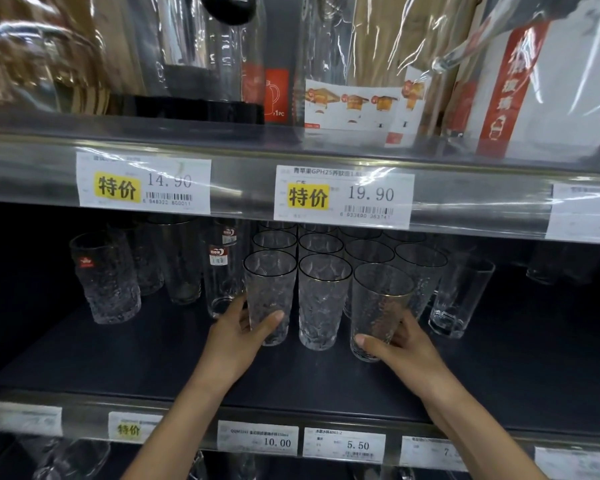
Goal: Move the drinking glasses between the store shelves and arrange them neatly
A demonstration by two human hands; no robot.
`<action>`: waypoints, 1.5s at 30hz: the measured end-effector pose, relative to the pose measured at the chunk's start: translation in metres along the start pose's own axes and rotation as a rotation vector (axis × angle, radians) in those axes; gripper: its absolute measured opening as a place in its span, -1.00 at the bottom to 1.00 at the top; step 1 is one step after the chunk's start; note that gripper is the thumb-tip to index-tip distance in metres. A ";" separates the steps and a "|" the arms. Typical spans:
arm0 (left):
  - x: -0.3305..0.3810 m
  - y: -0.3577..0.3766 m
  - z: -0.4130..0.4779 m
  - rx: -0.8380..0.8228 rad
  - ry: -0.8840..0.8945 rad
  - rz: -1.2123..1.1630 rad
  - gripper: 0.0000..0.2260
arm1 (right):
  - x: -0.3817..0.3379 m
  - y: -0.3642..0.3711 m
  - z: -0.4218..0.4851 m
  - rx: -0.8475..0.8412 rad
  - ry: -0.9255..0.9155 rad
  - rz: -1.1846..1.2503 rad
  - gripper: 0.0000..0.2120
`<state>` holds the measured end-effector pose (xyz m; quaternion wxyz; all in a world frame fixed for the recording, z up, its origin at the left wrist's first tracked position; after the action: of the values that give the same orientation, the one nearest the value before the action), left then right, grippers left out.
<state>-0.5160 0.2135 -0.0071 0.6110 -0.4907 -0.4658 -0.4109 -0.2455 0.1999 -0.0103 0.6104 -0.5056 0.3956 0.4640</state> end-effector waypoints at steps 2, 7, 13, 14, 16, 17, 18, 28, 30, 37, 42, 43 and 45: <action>0.002 0.000 -0.001 0.006 -0.003 0.014 -0.59 | -0.001 0.001 0.000 0.004 0.002 0.012 -0.43; 0.006 -0.001 -0.005 0.002 -0.007 0.038 -0.64 | -0.002 0.002 -0.002 0.011 0.020 0.018 -0.46; 0.011 -0.007 -0.012 -0.031 -0.039 0.089 -0.73 | -0.012 0.002 -0.007 0.013 0.055 -0.040 -0.45; 0.012 -0.008 -0.015 -0.053 -0.041 0.121 -0.77 | -0.015 0.002 -0.010 0.001 0.059 -0.059 -0.43; 0.015 -0.013 -0.021 -0.094 -0.049 0.177 -0.77 | -0.022 0.001 -0.017 -0.013 0.076 -0.093 -0.45; 0.016 -0.017 -0.026 -0.099 -0.057 0.192 -0.78 | -0.025 -0.001 -0.022 -0.012 0.086 -0.102 -0.48; 0.015 -0.021 -0.030 -0.104 -0.068 0.198 -0.83 | -0.028 -0.004 -0.028 -0.003 0.098 -0.113 -0.52; 0.044 0.007 -0.090 -0.372 0.013 0.079 -0.92 | -0.059 -0.054 -0.145 0.340 0.052 -0.170 -0.72; 0.053 0.028 -0.108 -0.468 0.029 0.047 -0.91 | -0.060 -0.069 -0.176 0.376 0.055 -0.172 -0.77; 0.083 0.117 -0.174 -0.816 0.106 0.047 -0.83 | -0.061 -0.138 -0.276 0.531 0.115 -0.342 -0.78; 0.107 0.191 -0.211 -0.926 0.155 0.064 -0.79 | -0.050 -0.196 -0.326 0.626 0.153 -0.378 -0.81; 0.112 0.206 -0.217 -0.934 0.160 0.064 -0.81 | -0.046 -0.210 -0.332 0.636 0.155 -0.375 -0.81; 0.120 0.236 -0.227 -0.944 0.170 0.057 -0.87 | -0.037 -0.240 -0.340 0.640 0.154 -0.361 -0.81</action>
<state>-0.2242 0.0278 0.0394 0.3683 -0.6917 -0.1634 -0.5993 -0.0281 -0.1552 0.0252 0.7781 -0.3843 0.4696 0.1624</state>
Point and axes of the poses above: each hand's wrist, its own z-axis towards the middle knuckle, its own y-axis out of the palm, x = y × z, the point moved 3 cm from there along z, towards the middle knuckle, and after that the axes turned 6 degrees about -y, right-handed, at the moved point
